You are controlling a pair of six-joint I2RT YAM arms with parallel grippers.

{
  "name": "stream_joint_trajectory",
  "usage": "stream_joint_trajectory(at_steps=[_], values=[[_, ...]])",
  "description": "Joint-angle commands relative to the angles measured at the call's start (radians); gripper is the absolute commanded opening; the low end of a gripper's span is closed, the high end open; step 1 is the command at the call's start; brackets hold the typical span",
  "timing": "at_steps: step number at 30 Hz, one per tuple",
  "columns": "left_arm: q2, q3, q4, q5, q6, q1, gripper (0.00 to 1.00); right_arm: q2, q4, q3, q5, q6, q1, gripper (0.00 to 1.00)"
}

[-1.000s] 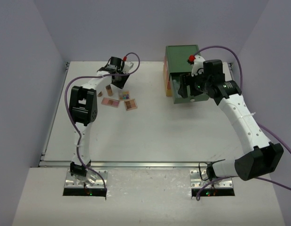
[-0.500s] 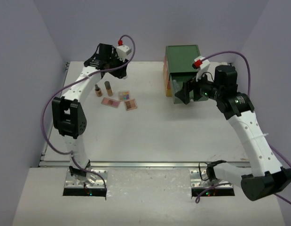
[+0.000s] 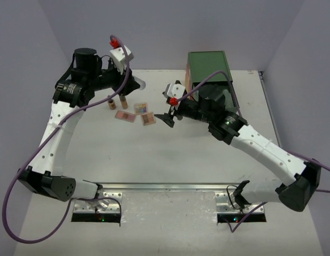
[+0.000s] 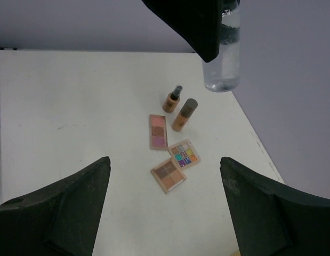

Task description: Organize the makeup

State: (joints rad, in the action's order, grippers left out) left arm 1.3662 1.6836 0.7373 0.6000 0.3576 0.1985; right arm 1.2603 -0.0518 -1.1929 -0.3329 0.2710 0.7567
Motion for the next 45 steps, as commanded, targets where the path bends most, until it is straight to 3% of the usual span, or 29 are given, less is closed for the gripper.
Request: stream_joint_trajectory(at_steps=[1,4,10,17,26,32,34,36,40,41,43,45], values=[[-0.097,-0.046,0.04,0.091,0.008,0.006,0.0,0.067,0.29,0.026,0.109,0.158,0.069,0.86],[-0.151,-0.083,0.043,0.119,0.016,0.005,0.0,0.114,0.389,0.04,0.107,0.185,0.098,0.87],[-0.219,-0.153,0.04,0.148,0.02,0.006,0.0,0.187,0.42,0.007,0.076,0.117,0.103,0.85],[-0.237,-0.178,0.036,0.155,0.007,0.007,0.0,0.236,0.433,-0.02,0.071,0.06,0.11,0.64],[-0.242,-0.21,0.021,0.146,0.007,0.007,0.0,0.248,0.446,-0.025,0.063,0.038,0.112,0.69],[-0.251,-0.231,0.019,0.145,0.014,0.006,0.0,0.285,0.437,-0.059,0.069,0.021,0.112,0.62],[-0.253,-0.236,0.019,0.144,0.014,0.007,0.0,0.294,0.438,-0.066,0.068,0.014,0.112,0.58],[-0.256,-0.243,0.017,0.144,0.018,0.006,0.0,0.294,0.443,-0.065,0.066,0.005,0.113,0.48],[-0.26,-0.26,0.013,0.146,0.016,0.007,0.0,0.289,0.439,-0.058,0.093,-0.002,0.113,0.06],[-0.262,-0.264,0.009,0.145,0.015,0.006,0.02,0.285,0.423,-0.056,0.108,-0.001,0.113,0.02],[-0.266,-0.271,-0.001,0.139,0.017,0.007,0.26,0.274,0.396,-0.045,0.154,-0.001,0.113,0.0],[-0.273,-0.284,-0.029,0.112,0.004,0.006,0.79,0.253,0.356,-0.041,0.203,-0.001,0.112,0.0]])
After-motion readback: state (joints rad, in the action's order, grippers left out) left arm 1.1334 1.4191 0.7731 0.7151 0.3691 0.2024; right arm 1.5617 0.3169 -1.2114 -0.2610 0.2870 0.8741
